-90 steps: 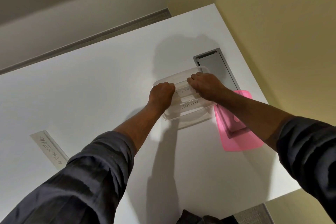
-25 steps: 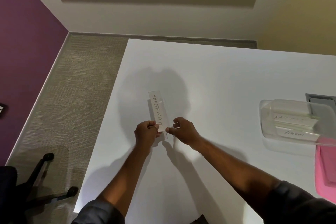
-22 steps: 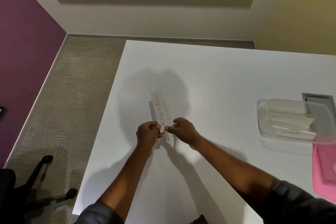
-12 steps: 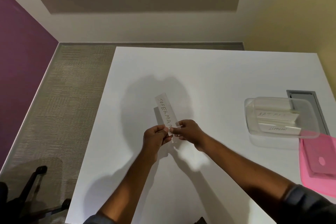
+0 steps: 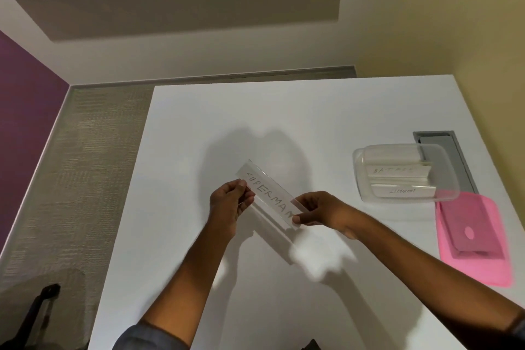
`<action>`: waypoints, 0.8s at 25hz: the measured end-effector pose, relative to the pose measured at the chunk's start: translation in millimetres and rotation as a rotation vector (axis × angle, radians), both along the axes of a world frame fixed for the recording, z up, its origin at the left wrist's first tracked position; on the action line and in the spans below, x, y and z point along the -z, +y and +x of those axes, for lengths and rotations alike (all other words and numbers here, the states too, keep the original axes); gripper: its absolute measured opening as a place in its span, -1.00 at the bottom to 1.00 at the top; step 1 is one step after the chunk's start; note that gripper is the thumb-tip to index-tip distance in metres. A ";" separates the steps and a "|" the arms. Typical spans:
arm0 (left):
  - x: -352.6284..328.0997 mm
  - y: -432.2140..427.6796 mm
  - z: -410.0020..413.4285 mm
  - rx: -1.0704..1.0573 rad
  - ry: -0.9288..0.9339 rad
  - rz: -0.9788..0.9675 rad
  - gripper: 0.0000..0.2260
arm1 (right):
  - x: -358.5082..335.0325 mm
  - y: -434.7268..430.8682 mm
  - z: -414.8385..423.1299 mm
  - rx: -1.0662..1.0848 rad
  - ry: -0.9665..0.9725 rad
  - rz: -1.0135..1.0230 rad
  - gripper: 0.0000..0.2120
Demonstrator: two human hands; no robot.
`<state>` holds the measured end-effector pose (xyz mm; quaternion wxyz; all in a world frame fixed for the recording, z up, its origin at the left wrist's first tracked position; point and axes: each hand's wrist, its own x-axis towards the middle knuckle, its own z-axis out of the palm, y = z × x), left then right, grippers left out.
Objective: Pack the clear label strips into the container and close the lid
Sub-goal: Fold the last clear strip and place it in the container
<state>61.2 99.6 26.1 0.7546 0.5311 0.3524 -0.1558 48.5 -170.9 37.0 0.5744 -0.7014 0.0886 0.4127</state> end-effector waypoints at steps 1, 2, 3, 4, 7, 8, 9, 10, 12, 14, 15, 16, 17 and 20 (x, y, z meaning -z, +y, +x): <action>-1.0 -6.4 0.4 0.002 -0.012 -0.013 -0.85 | -1.9 -12.0 -2.0 0.002 -0.002 -0.001 -0.61; -2.0 -13.1 0.5 0.016 -0.025 -0.025 -0.86 | -3.4 -22.6 -3.0 0.004 -0.004 -0.007 -0.62; -3.2 -20.9 0.4 0.038 -0.035 -0.032 -0.85 | -4.8 -33.1 -4.1 0.004 -0.009 -0.017 -0.63; -4.3 -28.7 -0.3 0.058 -0.042 -0.037 -0.85 | -5.8 -42.6 -4.7 0.001 -0.015 -0.029 -0.63; -5.6 -55.7 -1.2 0.075 -0.047 -0.019 -0.79 | -8.7 -68.0 -7.2 -0.031 -0.060 -0.098 -0.63; -6.2 -65.0 -1.4 0.066 -0.048 -0.009 -0.78 | -10.9 -73.9 -8.3 -0.054 -0.094 -0.145 -0.62; -7.4 -74.2 -1.9 0.056 -0.051 -0.004 -0.78 | -13.3 -78.6 -8.9 -0.087 -0.147 -0.218 -0.58; -9.3 -84.6 -2.6 0.052 -0.055 -0.002 -0.77 | -15.8 -83.6 -9.4 -0.125 -0.218 -0.308 -0.54; -13.5 -104.1 -4.9 0.049 -0.061 0.002 -0.77 | -19.0 -92.1 -9.3 -0.191 -0.361 -0.451 -0.46; -17.8 -122.6 -6.2 0.047 -0.063 -0.004 -0.78 | -20.8 -104.0 -9.5 -0.216 -0.453 -0.505 -0.40; -19.1 -131.8 -6.5 0.045 -0.061 -0.012 -0.78 | -22.4 -112.0 -9.6 -0.224 -0.489 -0.526 -0.39; -19.7 -139.4 -6.8 0.046 -0.059 -0.021 -0.78 | -23.8 -120.1 -9.7 -0.235 -0.523 -0.548 -0.40; -20.0 -145.8 -7.3 0.056 -0.061 -0.027 -0.78 | -25.2 -128.3 -9.8 -0.239 -0.552 -0.567 -0.43; -22.1 -160.0 -7.5 0.150 -0.115 -0.019 -0.81 | -30.1 -153.4 -10.7 -0.213 -0.594 -0.585 -0.48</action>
